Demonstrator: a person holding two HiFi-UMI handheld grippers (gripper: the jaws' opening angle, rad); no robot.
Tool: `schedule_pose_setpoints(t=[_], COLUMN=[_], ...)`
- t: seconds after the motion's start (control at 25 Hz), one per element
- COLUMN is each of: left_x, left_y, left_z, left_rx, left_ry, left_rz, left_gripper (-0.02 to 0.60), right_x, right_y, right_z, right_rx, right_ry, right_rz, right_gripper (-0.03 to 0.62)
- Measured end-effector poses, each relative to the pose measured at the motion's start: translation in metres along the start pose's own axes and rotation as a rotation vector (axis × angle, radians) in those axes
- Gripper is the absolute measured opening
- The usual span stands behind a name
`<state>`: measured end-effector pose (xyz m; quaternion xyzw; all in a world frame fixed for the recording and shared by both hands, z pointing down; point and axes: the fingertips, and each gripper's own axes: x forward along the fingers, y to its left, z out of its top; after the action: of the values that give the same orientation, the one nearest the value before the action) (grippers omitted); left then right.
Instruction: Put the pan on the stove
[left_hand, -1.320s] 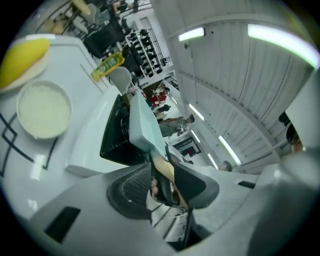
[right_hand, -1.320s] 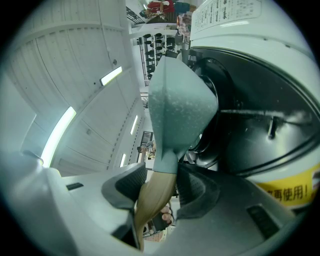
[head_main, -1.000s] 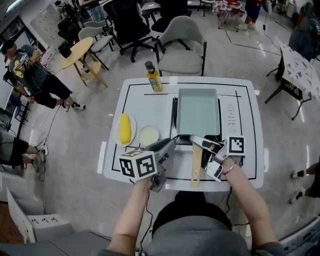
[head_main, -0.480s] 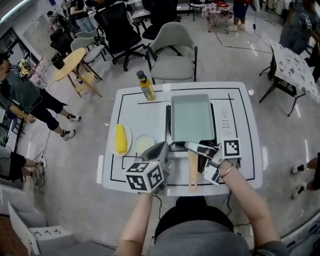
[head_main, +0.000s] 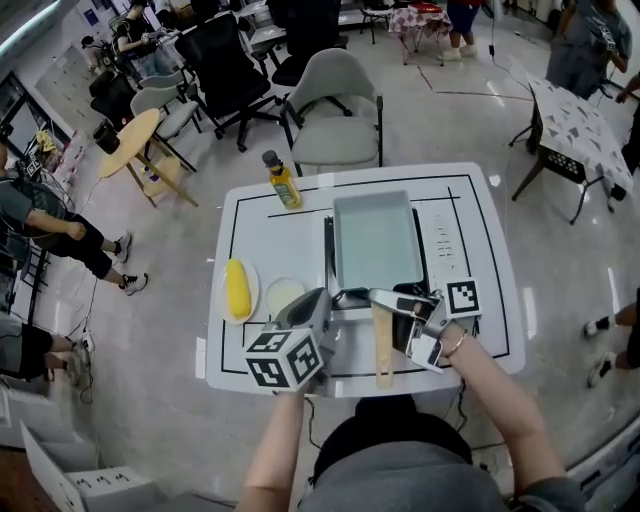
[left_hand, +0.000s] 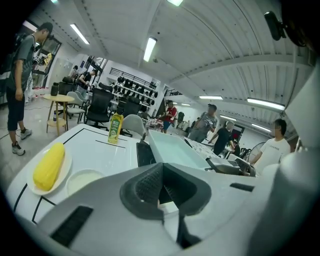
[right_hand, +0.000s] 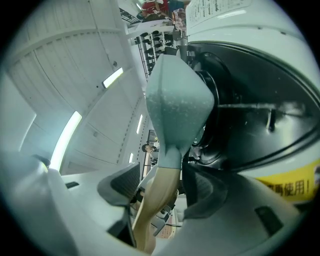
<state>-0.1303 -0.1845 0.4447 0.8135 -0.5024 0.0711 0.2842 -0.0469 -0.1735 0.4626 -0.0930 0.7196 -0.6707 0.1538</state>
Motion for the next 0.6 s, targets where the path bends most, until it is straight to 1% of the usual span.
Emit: schedule_pose_setpoints(t=[0.2, 0.32, 0.4, 0.48, 0.6], left_x=[0.003, 0.004, 0.005, 0.007, 0.01], left_y=[-0.001, -0.001, -0.001, 0.0, 0.001], left_z=[0.0, 0.002, 0.004, 0.005, 0.006], left_rx=[0.001, 0.005, 0.012, 0.019, 0.022], left_ry=[0.003, 0.002, 0.002, 0.002, 0.001], left_rz=[-0.005, -0.007, -0.007, -0.005, -0.002], left_gripper=[0.006, 0.006, 0.006, 0.006, 0.006], right_x=[-0.013, -0.026, -0.038, -0.053, -0.073], right_y=[0.001, 0.005, 0.007, 0.01, 0.02], right_z=[0.001, -0.001, 0.0, 0.005, 0.016], right_rx=[-0.016, -0.045, -0.099, -0.177, -0.267], right_ry=[-0.011, -0.018, -0.036, -0.062, -0.122], right_rz=[-0.012, -0.028, -0.068, -0.122, -0.179], right_gripper=[0.264, 0.262, 0.26, 0.252, 0.231])
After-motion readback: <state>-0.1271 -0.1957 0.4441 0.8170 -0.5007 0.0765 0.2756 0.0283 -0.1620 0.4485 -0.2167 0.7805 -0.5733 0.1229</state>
